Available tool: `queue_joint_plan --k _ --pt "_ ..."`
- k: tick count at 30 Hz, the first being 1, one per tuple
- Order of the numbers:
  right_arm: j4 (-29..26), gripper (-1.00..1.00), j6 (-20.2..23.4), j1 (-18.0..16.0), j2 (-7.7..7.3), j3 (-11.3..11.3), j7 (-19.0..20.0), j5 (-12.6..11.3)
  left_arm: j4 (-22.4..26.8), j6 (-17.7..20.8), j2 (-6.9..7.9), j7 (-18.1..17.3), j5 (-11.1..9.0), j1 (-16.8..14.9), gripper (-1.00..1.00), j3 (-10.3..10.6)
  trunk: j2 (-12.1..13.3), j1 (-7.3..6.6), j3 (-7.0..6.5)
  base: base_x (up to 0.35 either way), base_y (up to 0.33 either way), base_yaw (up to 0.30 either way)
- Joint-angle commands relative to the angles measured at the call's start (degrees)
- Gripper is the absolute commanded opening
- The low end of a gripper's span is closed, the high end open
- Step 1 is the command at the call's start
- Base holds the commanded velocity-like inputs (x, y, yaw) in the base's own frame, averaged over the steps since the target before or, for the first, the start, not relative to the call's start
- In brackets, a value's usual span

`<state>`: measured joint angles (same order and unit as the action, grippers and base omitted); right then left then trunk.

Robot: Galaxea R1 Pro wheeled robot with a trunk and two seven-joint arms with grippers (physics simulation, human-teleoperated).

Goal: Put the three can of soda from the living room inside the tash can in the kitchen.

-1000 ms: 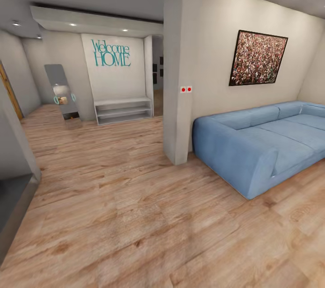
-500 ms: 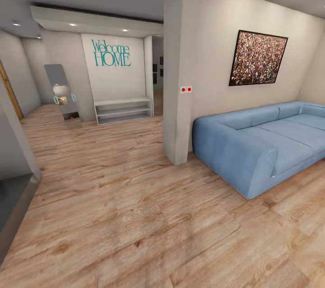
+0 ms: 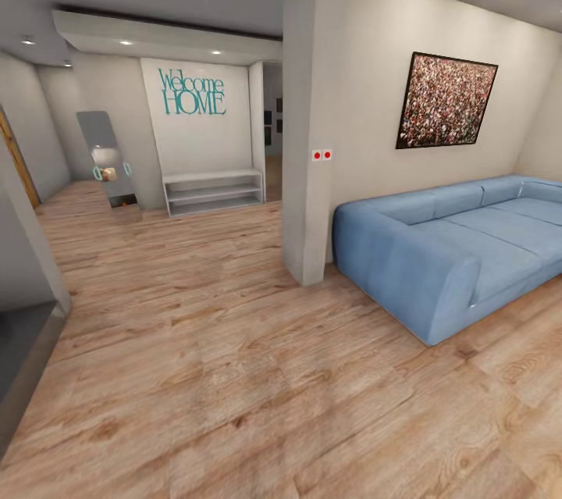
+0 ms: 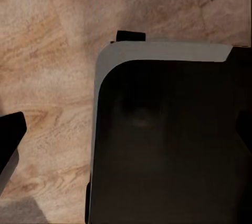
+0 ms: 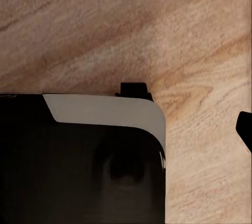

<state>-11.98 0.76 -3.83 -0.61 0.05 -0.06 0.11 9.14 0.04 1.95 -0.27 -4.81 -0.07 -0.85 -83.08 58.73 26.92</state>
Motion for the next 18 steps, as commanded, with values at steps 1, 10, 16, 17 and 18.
queue_joint_plan --k 1,10,16,17,18 --pt "-0.4 1.00 0.0 -0.4 0.00 0.0 0.0 0.0 1.1 0.1 0.03 -0.1 -0.9 -0.1 1.00 0.0 0.0 0.00 0.00 0.000 0.000 0.000" --pt "-2.7 1.00 0.7 -5.5 0.28 0.2 0.2 1.4 20.4 5.5 0.18 -0.1 -11.6 0.2 1.00 -0.3 0.0 0.00 0.00 0.000 0.000 0.000" --pt "-6.9 1.00 11.3 -11.3 0.11 0.2 0.3 2.8 41.4 13.6 -0.13 2.6 -15.4 3.4 1.00 -3.1 0.0 0.00 0.00 0.000 0.000 0.000" --pt "-8.3 1.00 13.5 -12.0 0.11 0.2 0.3 2.9 44.2 14.7 -0.21 3.3 -15.6 3.9 1.00 -3.4 0.0 0.00 0.00 0.000 0.000 0.000" --pt "-13.2 1.00 18.1 -12.7 0.07 0.3 0.4 3.0 49.7 17.1 -0.48 4.7 -16.0 4.8 1.00 -3.7 0.0 0.00 0.00 0.000 0.000 0.000"
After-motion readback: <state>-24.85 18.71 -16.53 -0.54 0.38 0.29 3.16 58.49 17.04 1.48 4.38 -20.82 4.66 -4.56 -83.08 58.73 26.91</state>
